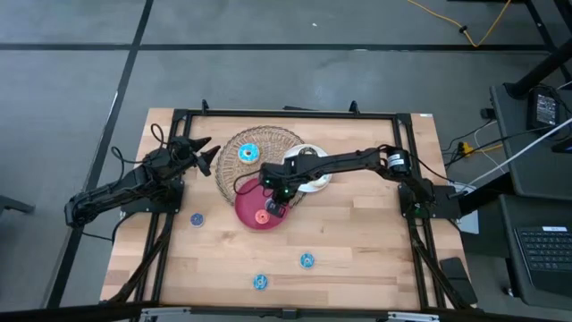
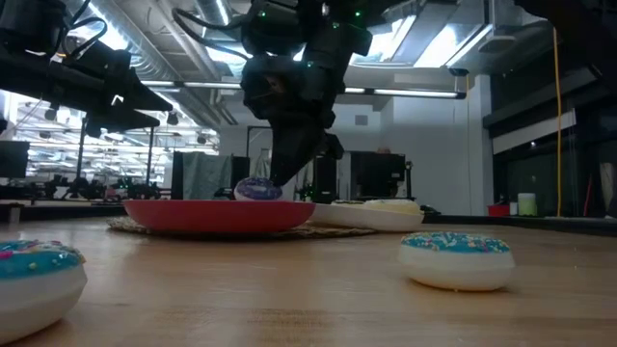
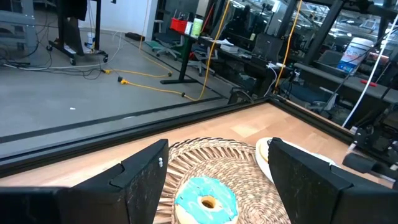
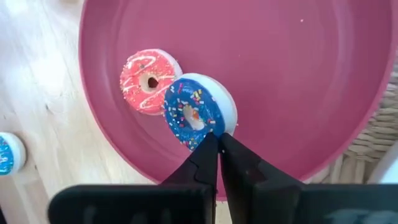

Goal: Pick & Place donuts
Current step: Put the right blue donut on the pink plate

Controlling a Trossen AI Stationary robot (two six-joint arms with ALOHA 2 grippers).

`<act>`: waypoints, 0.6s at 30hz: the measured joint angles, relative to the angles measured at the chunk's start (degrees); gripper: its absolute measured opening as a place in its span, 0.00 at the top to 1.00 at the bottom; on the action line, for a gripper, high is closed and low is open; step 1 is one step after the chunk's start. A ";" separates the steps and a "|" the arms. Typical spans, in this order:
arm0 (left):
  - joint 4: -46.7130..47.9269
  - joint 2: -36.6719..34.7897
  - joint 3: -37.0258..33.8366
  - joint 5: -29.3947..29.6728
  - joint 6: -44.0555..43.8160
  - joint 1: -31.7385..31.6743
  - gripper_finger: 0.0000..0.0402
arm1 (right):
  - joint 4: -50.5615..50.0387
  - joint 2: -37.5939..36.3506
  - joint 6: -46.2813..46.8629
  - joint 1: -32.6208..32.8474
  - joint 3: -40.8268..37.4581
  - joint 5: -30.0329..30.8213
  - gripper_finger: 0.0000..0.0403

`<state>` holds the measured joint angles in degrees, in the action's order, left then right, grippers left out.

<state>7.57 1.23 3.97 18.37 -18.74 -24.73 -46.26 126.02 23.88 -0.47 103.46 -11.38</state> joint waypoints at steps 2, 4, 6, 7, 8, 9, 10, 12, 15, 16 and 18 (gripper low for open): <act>-0.01 -0.01 -0.01 0.00 0.00 -0.01 0.34 | 0.13 0.31 -0.20 0.29 0.00 -0.12 0.95; 0.00 -0.02 0.00 0.00 0.00 0.00 0.34 | 0.32 0.84 -0.40 0.52 0.01 0.33 0.95; 0.00 -0.02 0.00 0.00 0.00 0.00 0.34 | 0.38 1.43 -0.39 0.58 0.00 0.51 0.95; 0.00 -0.02 0.00 0.00 0.00 0.00 0.34 | 0.68 1.62 -0.38 0.57 0.00 0.41 0.95; 0.00 -0.02 0.00 0.00 0.00 0.00 0.34 | 0.84 1.77 -0.42 0.53 0.00 -0.02 0.95; -0.02 0.00 0.00 0.00 0.00 0.00 0.34 | 0.87 1.93 -0.55 0.53 0.00 -0.34 0.95; -0.01 -0.01 0.00 0.00 0.00 -0.01 0.34 | 0.87 2.09 -0.65 0.58 0.00 -0.56 0.95; -0.01 -0.02 0.00 0.00 0.00 -0.01 0.34 | 0.83 2.25 -0.93 0.66 0.00 -0.51 0.95; -0.02 0.00 0.00 0.00 0.00 -0.02 0.34 | 0.87 2.23 -0.62 0.75 0.00 -0.57 0.95; 0.00 -0.02 0.00 0.00 0.00 0.00 0.34 | 0.79 2.23 -0.62 0.75 0.00 -0.84 0.94; -0.01 0.00 -0.01 0.00 0.00 0.00 0.34 | 0.39 2.23 -0.38 0.71 0.00 -1.05 0.93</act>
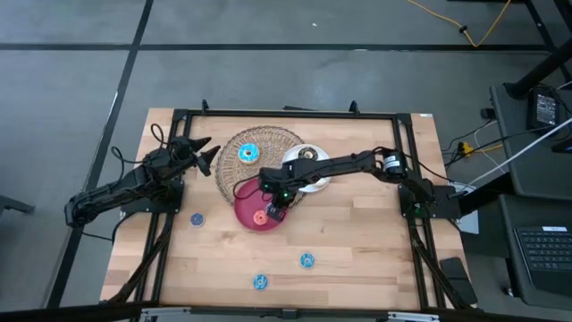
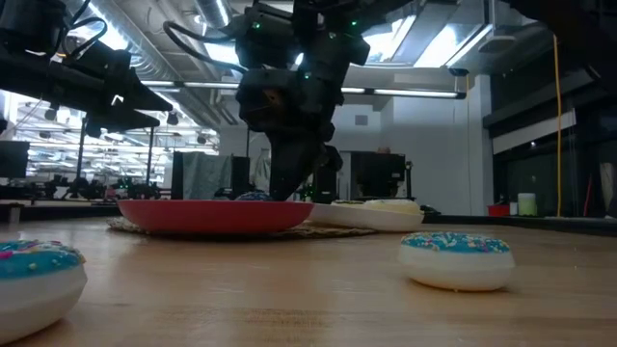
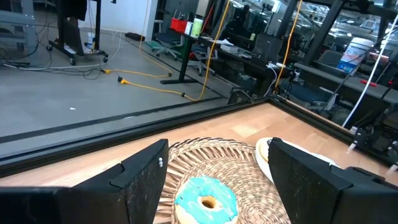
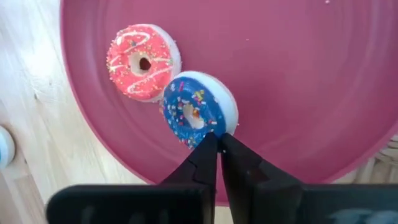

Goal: Pick & Place donuts
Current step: Put the right blue donut on the pink plate, then put the right small light blue donut on the pink plate

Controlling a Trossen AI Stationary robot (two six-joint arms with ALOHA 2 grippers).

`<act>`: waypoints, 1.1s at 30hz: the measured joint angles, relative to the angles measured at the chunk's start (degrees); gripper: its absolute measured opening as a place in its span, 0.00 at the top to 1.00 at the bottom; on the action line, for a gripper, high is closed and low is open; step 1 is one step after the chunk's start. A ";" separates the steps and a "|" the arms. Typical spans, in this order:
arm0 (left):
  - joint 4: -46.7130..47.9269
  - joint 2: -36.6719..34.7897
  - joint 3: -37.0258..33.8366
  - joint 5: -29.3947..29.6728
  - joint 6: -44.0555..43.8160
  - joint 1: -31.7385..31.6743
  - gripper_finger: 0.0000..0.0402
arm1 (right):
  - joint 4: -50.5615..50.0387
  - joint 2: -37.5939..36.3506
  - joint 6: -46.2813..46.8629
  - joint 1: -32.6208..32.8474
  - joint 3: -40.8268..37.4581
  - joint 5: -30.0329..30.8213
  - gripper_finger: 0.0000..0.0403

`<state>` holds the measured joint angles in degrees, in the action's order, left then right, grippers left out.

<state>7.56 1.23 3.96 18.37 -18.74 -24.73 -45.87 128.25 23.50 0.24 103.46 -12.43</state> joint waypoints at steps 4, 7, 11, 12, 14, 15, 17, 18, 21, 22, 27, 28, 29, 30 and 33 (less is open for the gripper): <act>0.00 -0.01 0.01 0.00 0.00 0.00 0.34 | -0.72 0.00 0.18 -0.01 0.00 -0.11 0.86; -0.01 -0.02 0.01 0.00 0.00 0.00 0.34 | -0.89 0.00 0.20 0.01 0.00 -0.17 0.79; 0.01 -0.02 0.01 0.00 0.00 0.00 0.34 | -0.92 0.00 0.25 0.03 0.00 0.11 0.70; 0.00 -0.02 0.01 0.00 0.00 -0.01 0.34 | -0.93 0.00 0.25 0.01 0.00 0.25 0.67; 0.01 -0.02 0.01 0.00 0.00 0.00 0.34 | -1.28 -0.23 0.36 -0.03 0.00 1.31 0.63; -0.01 0.00 0.01 0.00 0.00 -0.02 0.34 | -1.49 -0.42 0.38 -0.03 0.12 2.26 0.61; 0.01 0.00 -0.01 0.00 0.00 -0.02 0.34 | -2.91 -0.46 0.29 -0.09 1.30 4.00 0.58; 0.00 -0.01 0.00 0.00 0.00 -0.02 0.34 | -3.76 -0.64 0.27 -0.17 1.74 4.67 0.57; 0.00 0.00 0.01 0.00 0.00 -0.02 0.34 | -4.80 -0.91 1.55 -0.23 3.30 5.48 0.54; -0.01 0.00 0.01 0.00 0.00 -0.02 0.34 | -5.30 -1.13 2.53 -0.23 3.63 5.87 0.54; 0.01 -0.01 0.01 0.00 0.00 -0.01 0.34 | -6.15 -3.03 15.30 0.78 2.94 9.68 0.53; 0.03 -0.01 0.01 -0.01 0.00 0.00 0.34 | -6.01 -3.57 18.60 1.29 2.39 10.10 0.53; 0.02 -0.01 0.00 0.00 0.00 -0.01 0.34 | -5.87 -4.20 21.74 1.82 1.69 10.28 0.53; -0.01 -0.02 0.01 0.00 0.00 0.00 0.34 | -5.33 -4.89 24.66 2.35 0.84 10.28 0.53; -0.01 0.00 0.01 0.00 0.00 0.00 0.34 | -1.35 -7.24 31.49 4.02 -2.63 10.34 0.53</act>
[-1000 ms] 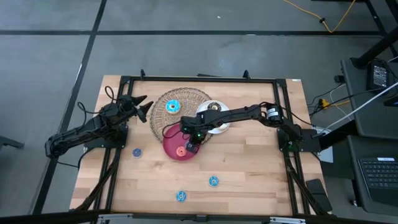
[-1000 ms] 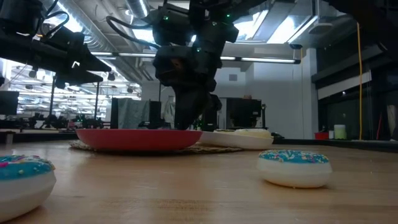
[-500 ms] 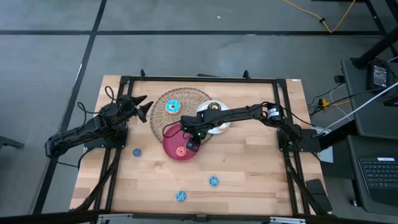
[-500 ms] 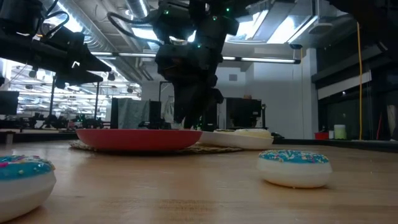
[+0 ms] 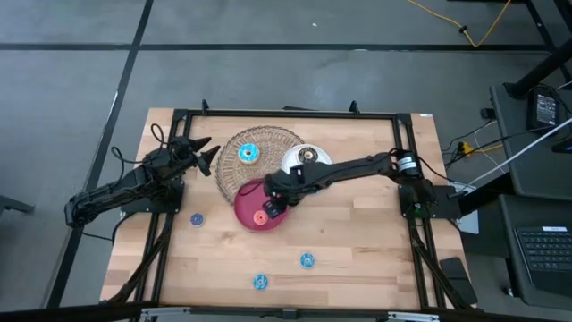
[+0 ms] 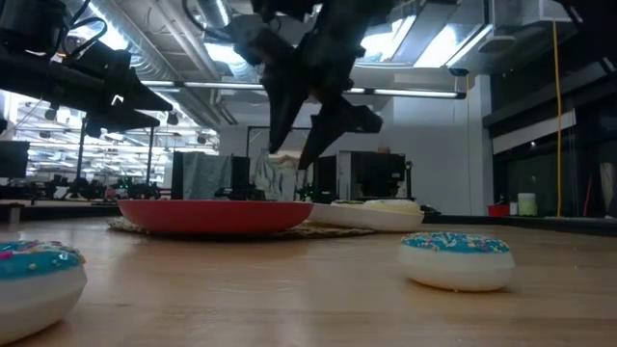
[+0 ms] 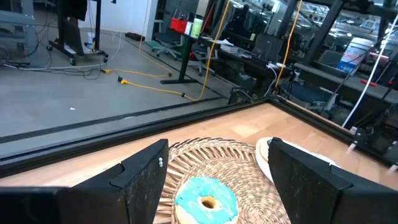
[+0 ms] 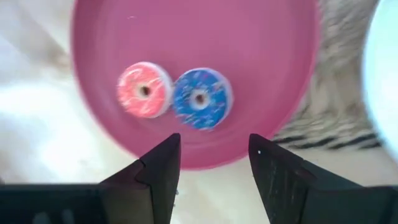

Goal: Pick & Place donuts
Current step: Put the right small light blue donut on the pink plate

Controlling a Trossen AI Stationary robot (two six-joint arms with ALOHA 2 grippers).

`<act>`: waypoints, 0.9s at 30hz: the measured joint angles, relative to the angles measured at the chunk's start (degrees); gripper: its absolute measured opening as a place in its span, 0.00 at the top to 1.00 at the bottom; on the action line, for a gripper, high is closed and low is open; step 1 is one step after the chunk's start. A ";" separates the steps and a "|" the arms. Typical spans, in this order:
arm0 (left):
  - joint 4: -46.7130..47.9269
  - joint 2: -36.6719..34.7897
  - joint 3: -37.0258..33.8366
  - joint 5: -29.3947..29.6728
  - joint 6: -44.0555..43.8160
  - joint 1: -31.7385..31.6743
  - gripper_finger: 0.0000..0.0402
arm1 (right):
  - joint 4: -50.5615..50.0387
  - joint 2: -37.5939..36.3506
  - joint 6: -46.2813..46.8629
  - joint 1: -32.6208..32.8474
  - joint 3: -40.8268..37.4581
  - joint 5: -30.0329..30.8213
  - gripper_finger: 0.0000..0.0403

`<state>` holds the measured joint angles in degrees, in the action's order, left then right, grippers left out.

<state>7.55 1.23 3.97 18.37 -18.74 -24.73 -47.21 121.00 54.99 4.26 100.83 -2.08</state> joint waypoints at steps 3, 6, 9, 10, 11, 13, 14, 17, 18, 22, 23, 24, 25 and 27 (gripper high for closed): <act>0.01 0.00 0.00 0.00 0.00 -0.01 0.34 | 5.93 -2.81 5.75 1.92 -4.57 0.40 0.53; 0.02 0.00 0.00 -0.01 0.00 -0.01 0.34 | 11.95 -5.61 10.04 4.16 -8.99 1.67 0.53; 0.02 0.00 -0.02 0.00 0.00 -0.02 0.34 | 16.22 -8.61 12.74 6.31 -13.50 2.58 0.53; 0.00 0.00 0.00 0.00 0.00 0.00 0.34 | 17.60 -9.47 13.65 7.00 -14.80 2.79 0.53; 0.02 0.00 0.00 0.00 0.00 0.00 0.34 | 18.26 -10.50 14.42 7.62 -16.29 2.94 0.53; 0.02 0.00 0.00 0.00 0.00 0.00 0.34 | 19.43 -12.28 16.38 8.96 -19.22 3.18 0.53; 0.01 0.00 0.00 -0.01 0.00 0.00 0.34 | 20.43 -12.87 17.07 9.67 -20.43 3.31 0.53; 0.02 0.00 0.00 -0.01 0.00 0.00 0.34 | 22.63 -14.93 19.90 12.24 -24.31 3.56 0.53; 0.02 0.00 0.00 -0.02 0.00 0.00 0.34 | 24.38 -15.31 20.59 13.18 -25.35 3.55 0.53; 0.03 0.00 -0.02 0.00 0.00 0.00 0.34 | 29.00 -16.29 23.98 16.70 -29.21 3.54 0.53; -0.02 0.00 0.00 0.00 0.00 -0.01 0.34 | 29.84 -16.31 24.83 17.51 -30.02 3.53 0.53; 0.09 -0.02 0.00 0.00 0.00 0.00 0.34 | 30.37 -16.51 25.76 18.35 -30.97 3.54 0.53; 0.34 -0.01 0.00 -0.01 0.00 -0.01 0.34 | 31.06 -16.62 26.11 19.09 -31.72 3.57 0.53; 0.24 -0.02 0.00 0.00 0.00 -0.01 0.34 | 32.61 -16.65 27.38 20.34 -32.88 3.54 0.53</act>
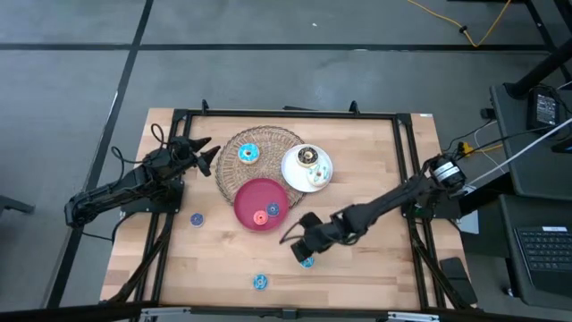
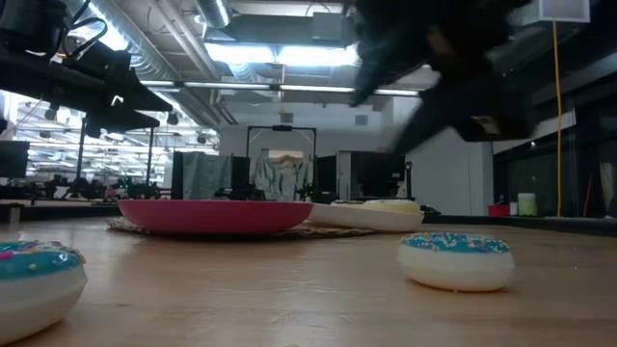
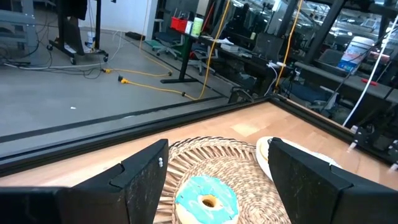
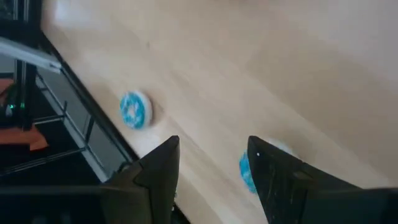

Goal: Pick & Place donuts
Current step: Put the right small light blue donut on the pink plate

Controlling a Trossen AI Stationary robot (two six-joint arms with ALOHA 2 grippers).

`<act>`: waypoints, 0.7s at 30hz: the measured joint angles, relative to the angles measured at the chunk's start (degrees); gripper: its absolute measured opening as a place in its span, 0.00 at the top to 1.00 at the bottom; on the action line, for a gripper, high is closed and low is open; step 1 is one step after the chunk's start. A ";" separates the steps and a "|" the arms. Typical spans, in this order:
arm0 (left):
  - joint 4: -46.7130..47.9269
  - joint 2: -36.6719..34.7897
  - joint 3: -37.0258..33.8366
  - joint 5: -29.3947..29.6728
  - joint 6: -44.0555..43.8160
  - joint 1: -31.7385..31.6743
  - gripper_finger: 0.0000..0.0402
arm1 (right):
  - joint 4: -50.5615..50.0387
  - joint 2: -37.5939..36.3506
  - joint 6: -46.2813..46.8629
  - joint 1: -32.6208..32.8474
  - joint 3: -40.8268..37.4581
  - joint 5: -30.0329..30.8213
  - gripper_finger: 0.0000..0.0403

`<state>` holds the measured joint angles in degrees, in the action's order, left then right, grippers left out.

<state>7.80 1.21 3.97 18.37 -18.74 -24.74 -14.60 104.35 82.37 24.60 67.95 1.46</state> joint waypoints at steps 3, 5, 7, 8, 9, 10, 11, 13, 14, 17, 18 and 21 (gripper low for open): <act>0.07 0.02 0.00 0.00 0.00 -0.01 0.34 | 0.10 -0.04 1.46 1.59 -2.11 0.21 0.53; -0.09 0.02 0.00 0.00 0.00 0.01 0.34 | 0.56 -0.04 1.68 2.42 -3.06 0.36 0.53; -0.09 0.02 0.00 0.00 0.00 -0.01 0.34 | 0.83 -0.04 1.99 3.07 -4.03 0.43 0.53; -0.13 0.02 0.00 0.00 0.00 0.00 0.34 | 0.72 -0.04 2.35 3.33 -4.60 0.45 0.53; -0.12 0.02 0.00 0.00 0.00 0.00 0.34 | 0.61 -0.04 2.69 3.57 -5.14 0.46 0.53; -0.12 0.02 0.00 0.00 0.00 0.01 0.34 | 0.80 -0.04 2.86 3.79 -5.65 0.47 0.53; -0.21 0.02 0.00 0.00 0.00 0.01 0.34 | 1.43 -0.04 2.86 3.94 -6.29 0.48 0.53; -0.16 0.02 0.00 0.00 0.00 0.01 0.34 | 1.70 -0.04 2.86 4.26 -7.37 0.48 0.53; -0.18 0.02 0.00 0.00 0.00 0.01 0.34 | 1.70 -0.04 2.83 4.43 -7.79 0.51 0.53; -0.20 0.02 -0.01 0.00 0.00 0.01 0.34 | 2.37 -0.04 2.62 4.50 -8.68 1.51 0.53; -0.23 0.02 0.00 0.00 0.00 -0.01 0.34 | 2.86 -0.04 2.62 4.50 -9.05 1.65 0.53; -0.21 0.02 -0.01 0.00 0.00 0.01 0.34 | 4.99 0.48 1.46 4.48 -9.40 1.62 0.53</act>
<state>7.58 1.23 3.96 18.37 -18.74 -24.73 -9.62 104.83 83.83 29.08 58.55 3.08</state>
